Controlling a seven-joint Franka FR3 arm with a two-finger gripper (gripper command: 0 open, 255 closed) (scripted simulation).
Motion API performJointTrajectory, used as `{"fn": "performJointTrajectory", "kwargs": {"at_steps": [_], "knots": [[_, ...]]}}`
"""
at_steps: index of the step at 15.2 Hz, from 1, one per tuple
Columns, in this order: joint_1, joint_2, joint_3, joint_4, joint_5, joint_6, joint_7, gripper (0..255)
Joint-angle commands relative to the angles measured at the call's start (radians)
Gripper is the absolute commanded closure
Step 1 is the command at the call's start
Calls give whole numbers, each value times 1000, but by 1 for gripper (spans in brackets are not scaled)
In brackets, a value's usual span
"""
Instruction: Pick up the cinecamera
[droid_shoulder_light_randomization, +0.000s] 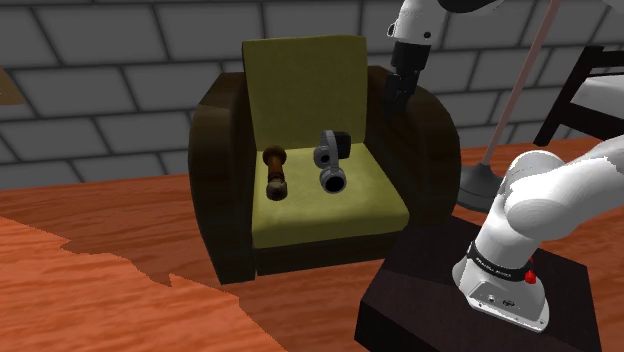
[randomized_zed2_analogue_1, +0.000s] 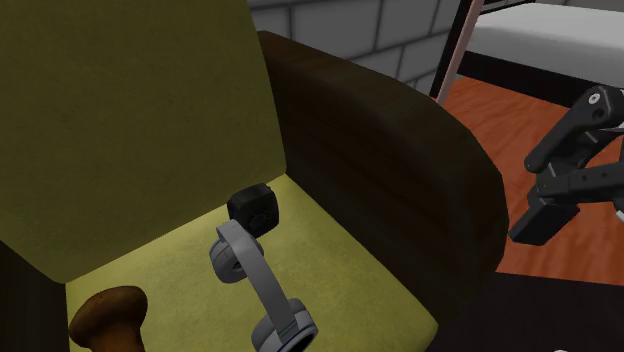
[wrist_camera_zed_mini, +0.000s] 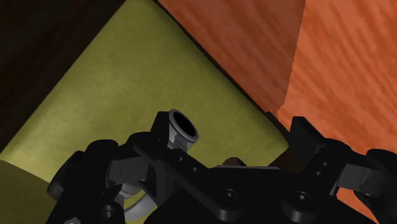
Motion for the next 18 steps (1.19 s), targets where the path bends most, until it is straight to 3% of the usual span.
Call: {"fn": "performJointTrajectory", "kwargs": {"at_steps": [1,10,18], "knots": [[0,0,0,0,0,0,0,0],[-8,245,-173,51,-77,143,-277,0],[0,536,-302,196,-67,241,-526,0]]}}
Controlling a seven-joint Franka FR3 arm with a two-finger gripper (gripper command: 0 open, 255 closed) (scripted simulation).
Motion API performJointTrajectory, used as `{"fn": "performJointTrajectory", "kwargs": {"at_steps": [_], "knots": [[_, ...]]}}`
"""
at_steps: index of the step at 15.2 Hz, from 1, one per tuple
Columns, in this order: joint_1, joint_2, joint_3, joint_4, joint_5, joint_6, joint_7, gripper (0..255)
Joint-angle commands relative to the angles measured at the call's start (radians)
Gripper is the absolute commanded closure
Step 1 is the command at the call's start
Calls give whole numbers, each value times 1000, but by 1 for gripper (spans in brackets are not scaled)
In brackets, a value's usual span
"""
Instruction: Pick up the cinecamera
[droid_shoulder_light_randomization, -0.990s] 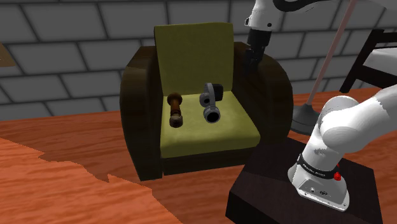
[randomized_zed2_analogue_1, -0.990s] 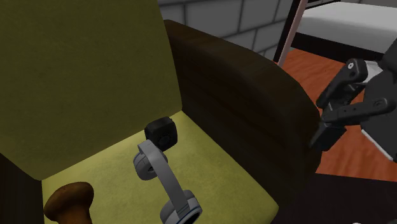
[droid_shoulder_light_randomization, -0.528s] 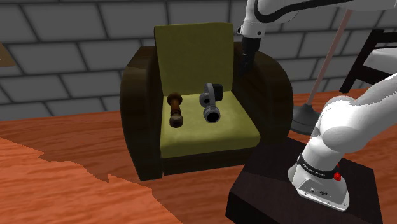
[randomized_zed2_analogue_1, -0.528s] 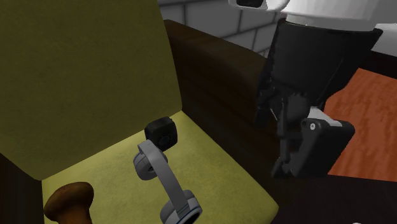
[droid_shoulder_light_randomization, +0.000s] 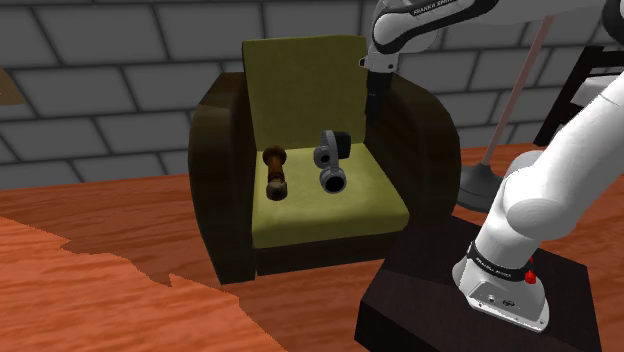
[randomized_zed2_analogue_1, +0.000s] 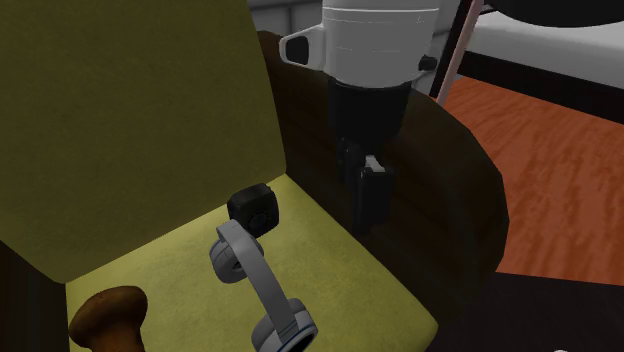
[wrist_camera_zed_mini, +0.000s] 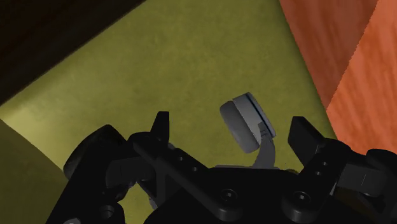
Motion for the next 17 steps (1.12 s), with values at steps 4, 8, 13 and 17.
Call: {"fn": "performJointTrajectory", "kwargs": {"at_steps": [4,8,13,17], "knots": [[-3,209,-64,129,46,43,-165,0],[-23,382,-89,260,102,51,-290,0],[-76,605,-89,461,172,31,-425,0],[-134,788,-69,660,214,-9,-507,0]]}}
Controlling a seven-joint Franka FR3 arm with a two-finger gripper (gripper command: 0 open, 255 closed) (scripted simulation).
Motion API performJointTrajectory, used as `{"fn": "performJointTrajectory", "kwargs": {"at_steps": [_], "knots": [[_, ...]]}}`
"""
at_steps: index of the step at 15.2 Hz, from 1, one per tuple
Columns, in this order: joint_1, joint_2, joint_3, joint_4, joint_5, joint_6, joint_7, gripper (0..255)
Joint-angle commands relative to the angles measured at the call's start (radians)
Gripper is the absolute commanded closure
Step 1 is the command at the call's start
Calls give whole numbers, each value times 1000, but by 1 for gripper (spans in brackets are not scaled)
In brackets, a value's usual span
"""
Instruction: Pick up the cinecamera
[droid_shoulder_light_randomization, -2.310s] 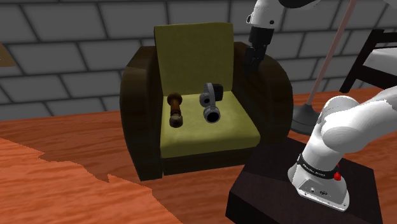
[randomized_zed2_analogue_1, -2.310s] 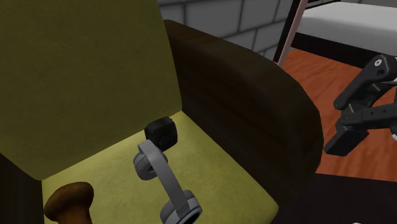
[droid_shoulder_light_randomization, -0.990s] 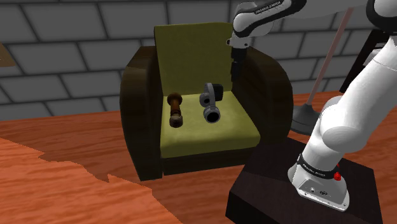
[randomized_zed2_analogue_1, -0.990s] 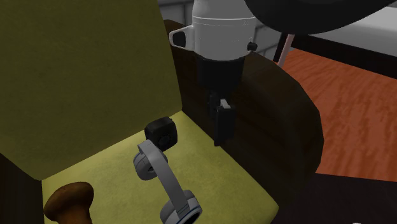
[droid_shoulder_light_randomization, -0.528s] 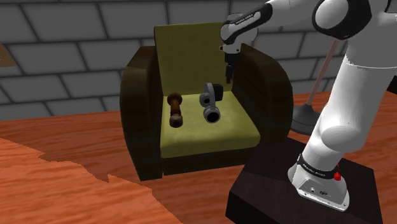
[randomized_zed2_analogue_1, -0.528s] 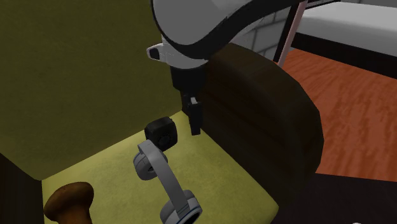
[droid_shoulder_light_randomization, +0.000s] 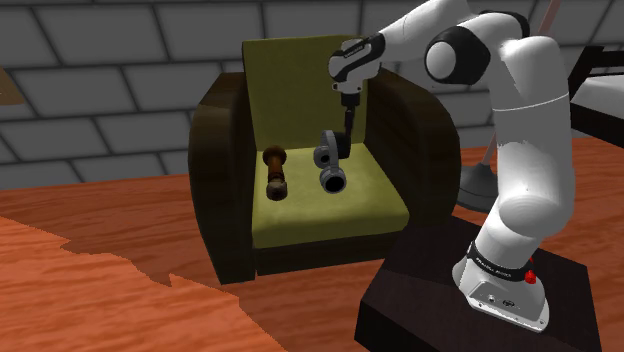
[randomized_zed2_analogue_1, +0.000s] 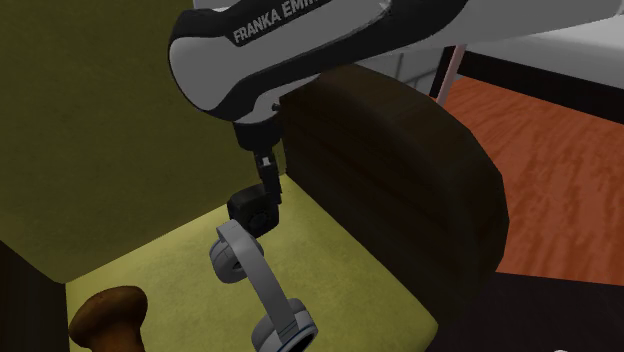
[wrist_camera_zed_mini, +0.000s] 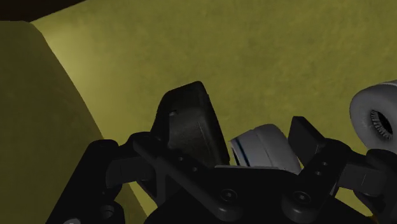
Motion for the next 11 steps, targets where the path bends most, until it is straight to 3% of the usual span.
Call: {"fn": "performJointTrajectory", "kwargs": {"at_steps": [1,2,11], "knots": [[-34,94,10,114,17,-32,-40,0],[-43,120,14,147,21,-40,-49,0],[-45,156,24,100,36,41,-59,0]]}}
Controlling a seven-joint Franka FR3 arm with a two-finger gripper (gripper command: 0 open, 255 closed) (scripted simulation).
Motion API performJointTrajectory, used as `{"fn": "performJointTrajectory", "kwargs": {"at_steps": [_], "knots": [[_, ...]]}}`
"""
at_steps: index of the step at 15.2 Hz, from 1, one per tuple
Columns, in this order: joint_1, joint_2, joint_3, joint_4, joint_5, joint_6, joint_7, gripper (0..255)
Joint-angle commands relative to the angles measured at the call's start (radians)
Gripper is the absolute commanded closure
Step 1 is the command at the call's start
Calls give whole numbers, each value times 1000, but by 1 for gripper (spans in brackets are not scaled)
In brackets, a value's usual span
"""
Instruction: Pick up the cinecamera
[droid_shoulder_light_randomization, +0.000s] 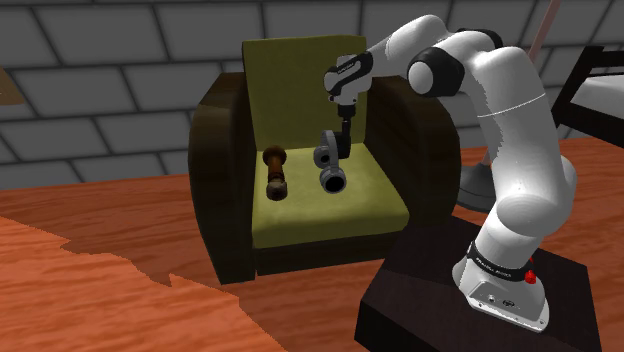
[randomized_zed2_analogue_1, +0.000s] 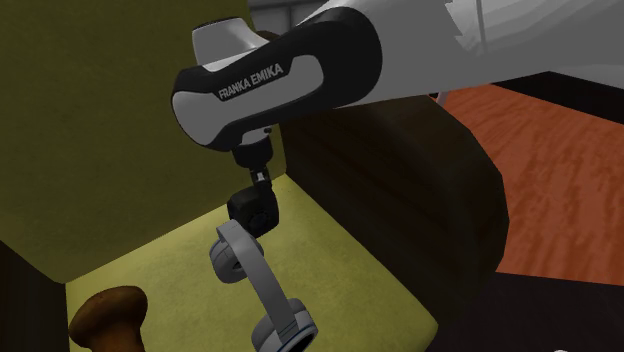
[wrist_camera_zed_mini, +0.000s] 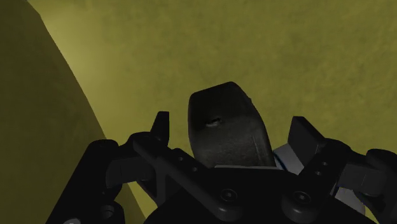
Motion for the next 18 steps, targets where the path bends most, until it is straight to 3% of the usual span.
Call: {"fn": "performJointTrajectory", "kwargs": {"at_steps": [1,10,18], "knots": [[-1,3,0,1,1,3,-1,255],[-1,3,0,0,1,3,-1,255],[1,-36,-9,50,-15,-83,10,255]]}}
